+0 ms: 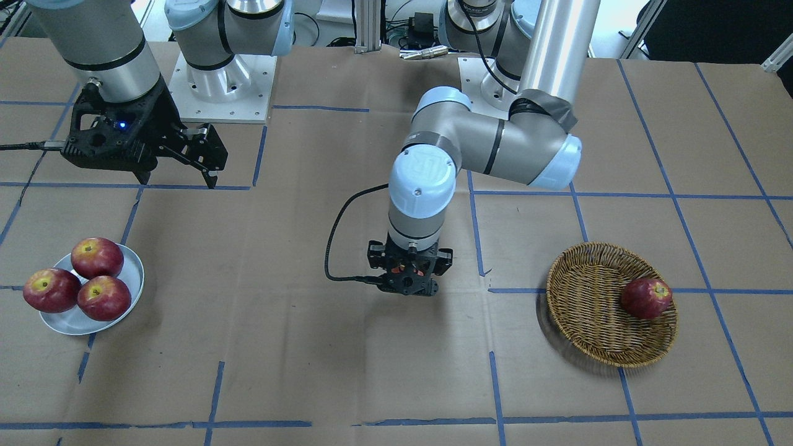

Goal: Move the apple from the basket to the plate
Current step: 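Carry the apple with the left gripper toward the table center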

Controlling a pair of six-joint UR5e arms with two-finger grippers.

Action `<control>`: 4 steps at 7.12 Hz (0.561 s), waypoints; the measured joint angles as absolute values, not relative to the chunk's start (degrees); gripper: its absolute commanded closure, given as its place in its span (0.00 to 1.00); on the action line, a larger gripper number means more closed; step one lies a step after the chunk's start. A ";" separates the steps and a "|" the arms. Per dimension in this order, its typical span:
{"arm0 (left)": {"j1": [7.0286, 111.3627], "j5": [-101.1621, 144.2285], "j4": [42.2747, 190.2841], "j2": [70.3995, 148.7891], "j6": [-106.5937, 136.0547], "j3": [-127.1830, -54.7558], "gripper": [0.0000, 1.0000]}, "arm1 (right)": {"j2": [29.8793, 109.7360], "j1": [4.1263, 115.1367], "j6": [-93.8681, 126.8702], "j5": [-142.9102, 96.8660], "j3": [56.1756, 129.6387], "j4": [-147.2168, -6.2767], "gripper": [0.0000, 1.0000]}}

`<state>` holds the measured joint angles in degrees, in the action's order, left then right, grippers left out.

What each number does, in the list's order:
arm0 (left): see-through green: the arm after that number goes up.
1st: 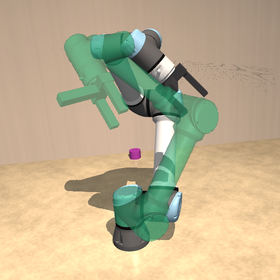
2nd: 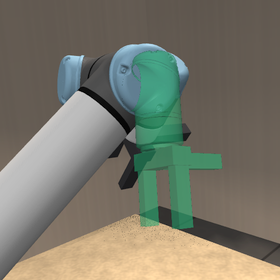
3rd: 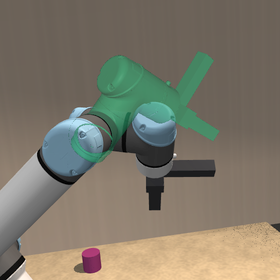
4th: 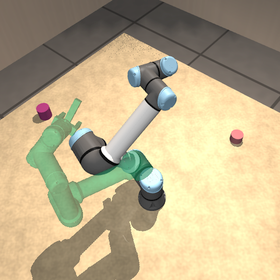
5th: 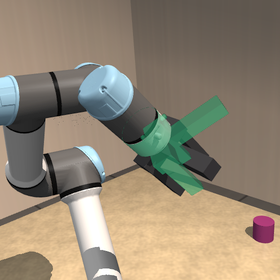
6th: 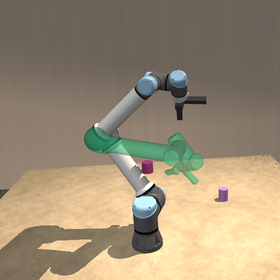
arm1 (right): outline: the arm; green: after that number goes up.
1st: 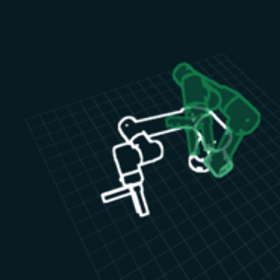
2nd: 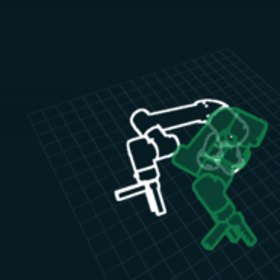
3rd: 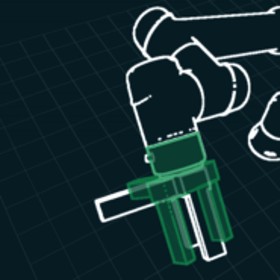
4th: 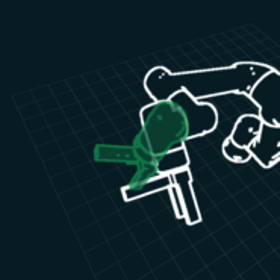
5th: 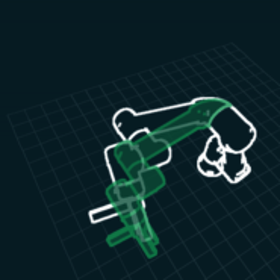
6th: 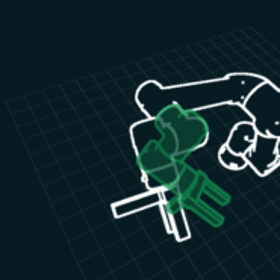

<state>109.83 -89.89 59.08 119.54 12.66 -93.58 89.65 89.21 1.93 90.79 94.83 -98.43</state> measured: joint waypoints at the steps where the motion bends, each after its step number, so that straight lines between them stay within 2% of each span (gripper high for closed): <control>1: 111.19 -89.64 57.06 121.47 13.91 -93.43 0.55 | 89.65 89.21 1.93 90.79 94.83 -98.43 0.00; 3: 112.59 -89.51 54.99 123.12 14.89 -93.37 0.55 | 89.65 89.21 1.93 90.79 94.83 -98.44 0.00; 4: 112.81 -89.46 54.78 123.30 14.98 -93.39 0.49 | 89.65 89.21 1.93 90.79 94.83 -98.44 0.00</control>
<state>112.81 -89.46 54.78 123.30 14.98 -93.39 89.65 89.21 1.93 90.79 94.83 -98.44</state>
